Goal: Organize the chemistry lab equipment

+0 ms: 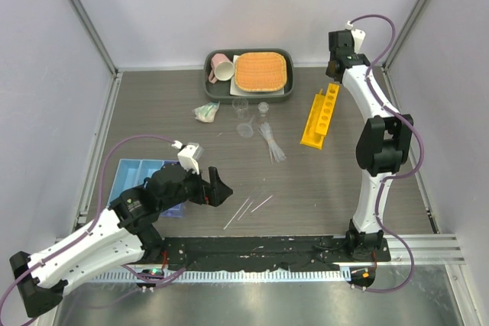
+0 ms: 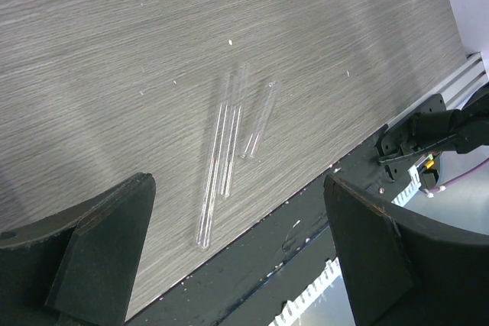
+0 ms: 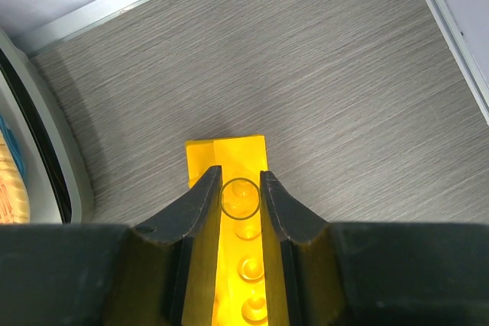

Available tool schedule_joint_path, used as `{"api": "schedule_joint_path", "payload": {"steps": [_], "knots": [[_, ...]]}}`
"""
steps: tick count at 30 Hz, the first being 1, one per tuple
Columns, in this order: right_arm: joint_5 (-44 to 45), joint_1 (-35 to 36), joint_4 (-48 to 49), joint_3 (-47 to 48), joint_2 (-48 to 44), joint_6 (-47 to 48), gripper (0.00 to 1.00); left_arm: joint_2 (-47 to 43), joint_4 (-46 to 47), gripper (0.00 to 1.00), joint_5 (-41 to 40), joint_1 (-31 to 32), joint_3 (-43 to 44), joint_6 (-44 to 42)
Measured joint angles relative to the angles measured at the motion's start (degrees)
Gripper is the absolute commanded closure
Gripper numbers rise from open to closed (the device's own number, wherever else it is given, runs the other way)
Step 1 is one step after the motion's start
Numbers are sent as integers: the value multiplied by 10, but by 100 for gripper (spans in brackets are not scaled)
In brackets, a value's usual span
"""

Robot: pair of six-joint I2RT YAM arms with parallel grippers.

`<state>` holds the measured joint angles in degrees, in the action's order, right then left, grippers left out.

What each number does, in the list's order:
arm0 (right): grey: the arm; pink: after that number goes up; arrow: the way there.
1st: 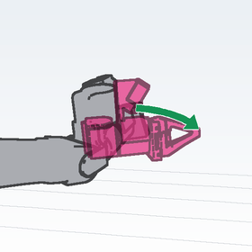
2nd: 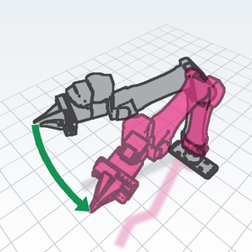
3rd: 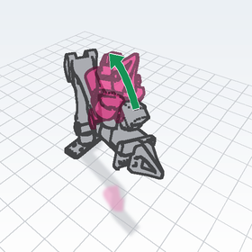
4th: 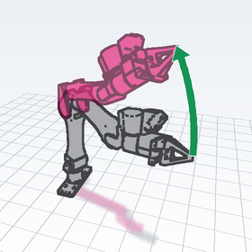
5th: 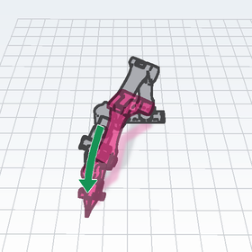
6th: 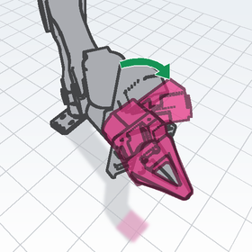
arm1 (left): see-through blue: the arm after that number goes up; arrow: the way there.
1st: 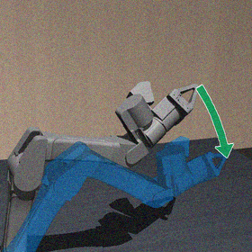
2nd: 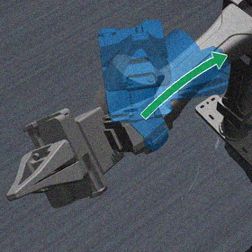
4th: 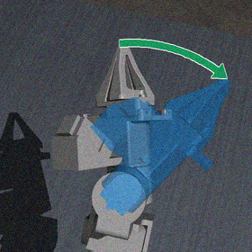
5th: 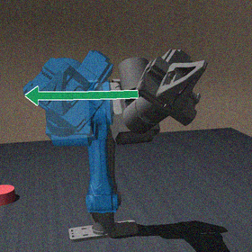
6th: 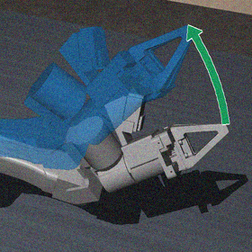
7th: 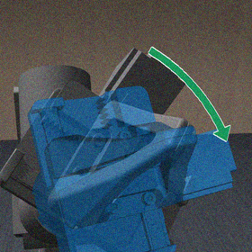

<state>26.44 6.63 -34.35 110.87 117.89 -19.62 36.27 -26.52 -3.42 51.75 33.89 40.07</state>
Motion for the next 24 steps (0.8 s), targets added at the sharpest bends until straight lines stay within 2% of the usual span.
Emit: {"api": "schedule_joint_path", "payload": {"steps": [1, 4, 7, 12, 18, 24], "knots": [[0, 0, 1, -1, 0, 0, 70, 0, 0, 4, 0, 0, 0, 0], [0, 0, 1, -3, -2, -2, 55, 0, 0, 4, 0, 0, 0, 0], [-2, 1, -1, -7, -2, -4, 49, 0, 0, 4, 0, 0, 0, 0], [-6, 4, -13, -14, -7, -5, 43, 1, -1, 4, -1, 0, 0, 0], [-6, 12, -33, -18, -45, -5, 42, 10, -5, 5, -8, 0, 0, 0], [13, 40, -57, -60, -149, -5, 42, 47, -8, 8, -26, 3, 0, 5]]}}
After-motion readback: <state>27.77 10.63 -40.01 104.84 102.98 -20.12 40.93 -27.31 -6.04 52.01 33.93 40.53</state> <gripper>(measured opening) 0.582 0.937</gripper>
